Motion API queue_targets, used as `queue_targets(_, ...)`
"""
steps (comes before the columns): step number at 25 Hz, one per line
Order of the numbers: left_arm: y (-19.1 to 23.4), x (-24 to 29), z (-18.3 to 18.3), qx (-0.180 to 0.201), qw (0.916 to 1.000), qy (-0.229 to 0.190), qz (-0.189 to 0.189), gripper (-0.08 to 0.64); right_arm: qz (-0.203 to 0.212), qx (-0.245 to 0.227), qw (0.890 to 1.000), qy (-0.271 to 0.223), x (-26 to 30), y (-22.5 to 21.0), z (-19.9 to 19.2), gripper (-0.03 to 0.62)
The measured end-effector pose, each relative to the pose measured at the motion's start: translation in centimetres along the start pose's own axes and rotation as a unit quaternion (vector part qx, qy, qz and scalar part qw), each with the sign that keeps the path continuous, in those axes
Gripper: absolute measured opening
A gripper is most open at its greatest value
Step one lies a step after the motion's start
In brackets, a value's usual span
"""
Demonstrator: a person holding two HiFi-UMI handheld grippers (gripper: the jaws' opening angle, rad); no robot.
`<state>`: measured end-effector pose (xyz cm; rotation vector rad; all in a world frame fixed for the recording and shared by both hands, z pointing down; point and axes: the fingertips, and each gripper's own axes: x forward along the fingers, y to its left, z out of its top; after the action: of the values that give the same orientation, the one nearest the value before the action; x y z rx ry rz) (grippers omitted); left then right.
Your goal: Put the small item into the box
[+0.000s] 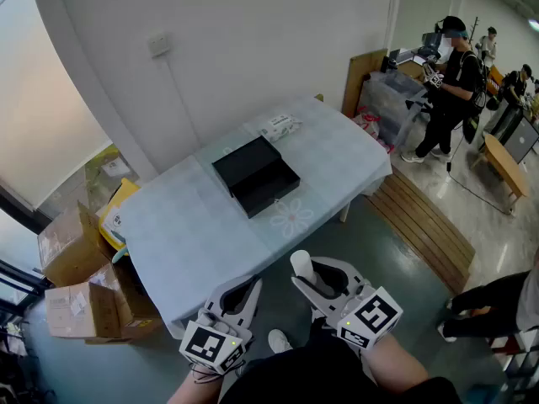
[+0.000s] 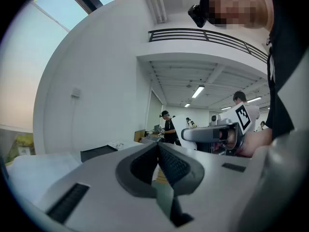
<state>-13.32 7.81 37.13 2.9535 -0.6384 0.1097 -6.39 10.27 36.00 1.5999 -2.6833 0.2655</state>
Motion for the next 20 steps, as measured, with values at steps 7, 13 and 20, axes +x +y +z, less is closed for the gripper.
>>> queue_targets(7,-0.5,0.1,0.0,0.002,1.0,-0.002,-0.004,0.009,-0.003,0.007,1.0,-0.011,-0.6,-0.2,0.2,0.146)
queue_targets(13,-0.9,0.6,-0.1,0.004,1.0,0.002,-0.008,0.009,-0.001,0.024,1.0,-0.019,-1.1,-0.8,0.4,0.146)
queue_targets(20,-0.7,1.6,0.0,0.003,0.9999,0.002,-0.01,0.008,0.003,0.018,1.0,-0.017,-0.6,-1.6,0.8,0.146)
